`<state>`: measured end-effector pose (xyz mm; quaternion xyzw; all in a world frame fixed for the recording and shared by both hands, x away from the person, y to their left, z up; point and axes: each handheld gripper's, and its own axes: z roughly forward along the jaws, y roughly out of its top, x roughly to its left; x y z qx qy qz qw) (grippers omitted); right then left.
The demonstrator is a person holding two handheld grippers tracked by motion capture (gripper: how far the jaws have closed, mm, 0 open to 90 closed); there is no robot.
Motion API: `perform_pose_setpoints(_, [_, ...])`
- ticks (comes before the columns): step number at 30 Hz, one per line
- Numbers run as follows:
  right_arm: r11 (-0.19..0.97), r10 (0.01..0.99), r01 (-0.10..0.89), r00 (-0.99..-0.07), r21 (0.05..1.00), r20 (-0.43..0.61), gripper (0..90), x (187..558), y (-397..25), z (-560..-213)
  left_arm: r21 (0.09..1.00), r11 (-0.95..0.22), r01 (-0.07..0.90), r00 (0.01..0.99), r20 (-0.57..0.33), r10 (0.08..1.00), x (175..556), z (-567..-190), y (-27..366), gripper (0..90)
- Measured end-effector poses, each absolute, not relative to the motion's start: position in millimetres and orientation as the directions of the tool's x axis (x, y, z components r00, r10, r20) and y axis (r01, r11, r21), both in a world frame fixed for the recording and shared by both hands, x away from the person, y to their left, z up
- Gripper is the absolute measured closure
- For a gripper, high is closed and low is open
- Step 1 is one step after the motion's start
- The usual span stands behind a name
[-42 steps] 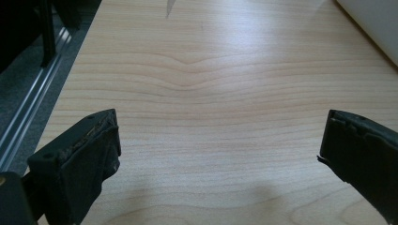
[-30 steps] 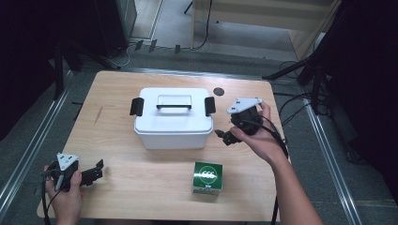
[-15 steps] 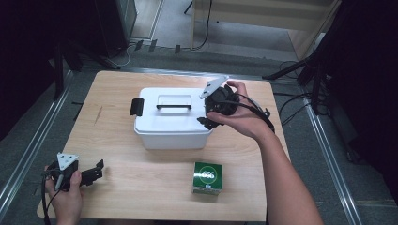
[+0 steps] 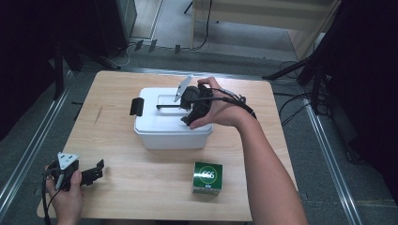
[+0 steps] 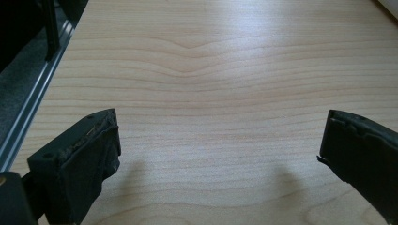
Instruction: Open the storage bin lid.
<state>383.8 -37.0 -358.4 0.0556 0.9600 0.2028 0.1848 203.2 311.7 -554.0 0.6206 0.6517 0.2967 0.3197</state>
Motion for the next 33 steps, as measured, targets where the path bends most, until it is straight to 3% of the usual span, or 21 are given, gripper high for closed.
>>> perform_pose_setpoints(4, [0.927,0.147,0.002,-0.923,0.375,-0.357,35.5,386.8,-26.0,-361.6,0.781,0.058,0.621,-0.024,-0.055,0.998,203.6,-554.1,312.3,0.0])
perform_pose_setpoints(6, [0.929,0.134,-0.021,-0.911,0.37,-0.389,48.9,390.2,-18.6,-361.3,0.78,0.057,0.624,-0.024,-0.054,0.998,203.6,-553.9,312.4,0.0])
perform_pose_setpoints(7, [0.929,0.134,-0.021,-0.911,0.37,-0.389,48.9,390.2,-18.6,-361.3,0.78,0.057,0.624,-0.024,-0.054,0.998,203.6,-553.9,312.4,0.0])
perform_pose_setpoints(14, [0.941,0.024,-0.118,-0.912,0.317,-0.409,72.2,392.5,-0.2,-357.6,0.785,0.062,0.617,-0.024,-0.06,0.998,203.5,-554.1,312.9,0.0])
perform_pose_setpoints(19, [0.96,0.003,-0.108,-0.918,0.258,-0.397,79.0,395.3,5.6,-358.4,0.782,0.064,0.62,-0.02,-0.066,0.998,203.6,-554.0,313.6,0.0])
perform_pose_setpoints(33, [0.977,-0.073,-0.145,-0.917,0.158,-0.391,84.8,399.7,19.7,-354.3,0.776,0.059,0.628,-0.009,-0.068,0.998,204.1,-553.9,314.1,0.0])
